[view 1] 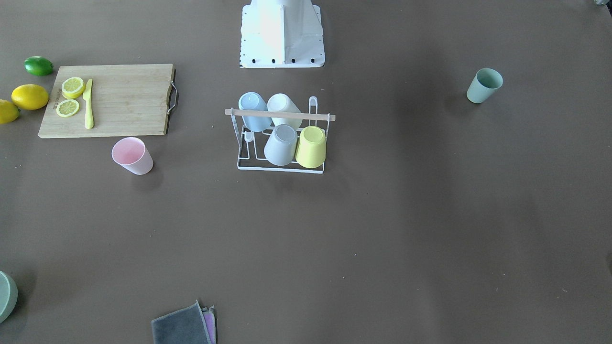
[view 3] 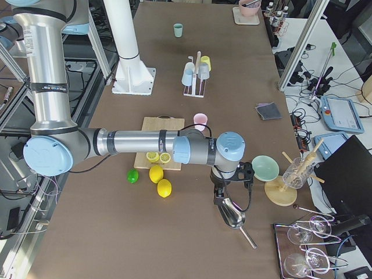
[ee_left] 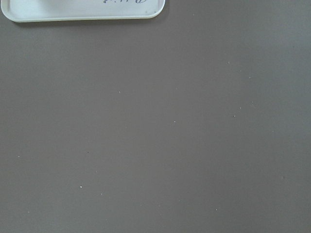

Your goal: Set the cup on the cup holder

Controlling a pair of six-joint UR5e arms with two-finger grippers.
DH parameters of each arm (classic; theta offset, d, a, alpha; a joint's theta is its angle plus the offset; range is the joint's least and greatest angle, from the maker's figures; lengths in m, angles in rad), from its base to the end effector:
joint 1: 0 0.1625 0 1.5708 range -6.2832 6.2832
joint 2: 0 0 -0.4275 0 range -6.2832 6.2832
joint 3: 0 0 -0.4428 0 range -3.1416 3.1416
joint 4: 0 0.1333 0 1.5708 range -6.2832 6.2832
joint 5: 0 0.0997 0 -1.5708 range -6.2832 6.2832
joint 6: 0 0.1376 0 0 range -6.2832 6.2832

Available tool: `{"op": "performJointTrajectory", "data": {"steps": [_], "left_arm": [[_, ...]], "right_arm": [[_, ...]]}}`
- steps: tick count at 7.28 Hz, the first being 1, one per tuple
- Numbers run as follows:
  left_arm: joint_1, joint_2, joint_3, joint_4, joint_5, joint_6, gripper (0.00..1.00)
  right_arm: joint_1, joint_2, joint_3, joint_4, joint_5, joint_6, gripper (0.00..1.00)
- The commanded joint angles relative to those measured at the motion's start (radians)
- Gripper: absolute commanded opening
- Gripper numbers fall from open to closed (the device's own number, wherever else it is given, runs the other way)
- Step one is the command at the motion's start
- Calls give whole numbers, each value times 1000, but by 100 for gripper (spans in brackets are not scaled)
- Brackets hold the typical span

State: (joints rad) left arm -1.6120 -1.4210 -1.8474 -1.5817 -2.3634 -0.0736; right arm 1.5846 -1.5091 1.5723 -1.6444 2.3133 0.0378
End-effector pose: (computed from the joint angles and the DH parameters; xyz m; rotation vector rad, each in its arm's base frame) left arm -0.0554 -0.4856 0.6112 0.1176 0.7933 -0.0540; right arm 0.0481 -0.5663 0.6636 -0.0188 -0.7424 0.0531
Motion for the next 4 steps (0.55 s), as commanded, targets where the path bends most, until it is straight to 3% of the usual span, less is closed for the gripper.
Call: {"op": "performJointTrajectory", "data": {"steps": [1,4], "left_arm": [[0,-12,-1,2,0,0,98],[0,-79,28,15,-3,-11,98]], "right_arm": [[0,1,2,0,0,1,100],[-2,1,2,0,0,-1,100]]}}
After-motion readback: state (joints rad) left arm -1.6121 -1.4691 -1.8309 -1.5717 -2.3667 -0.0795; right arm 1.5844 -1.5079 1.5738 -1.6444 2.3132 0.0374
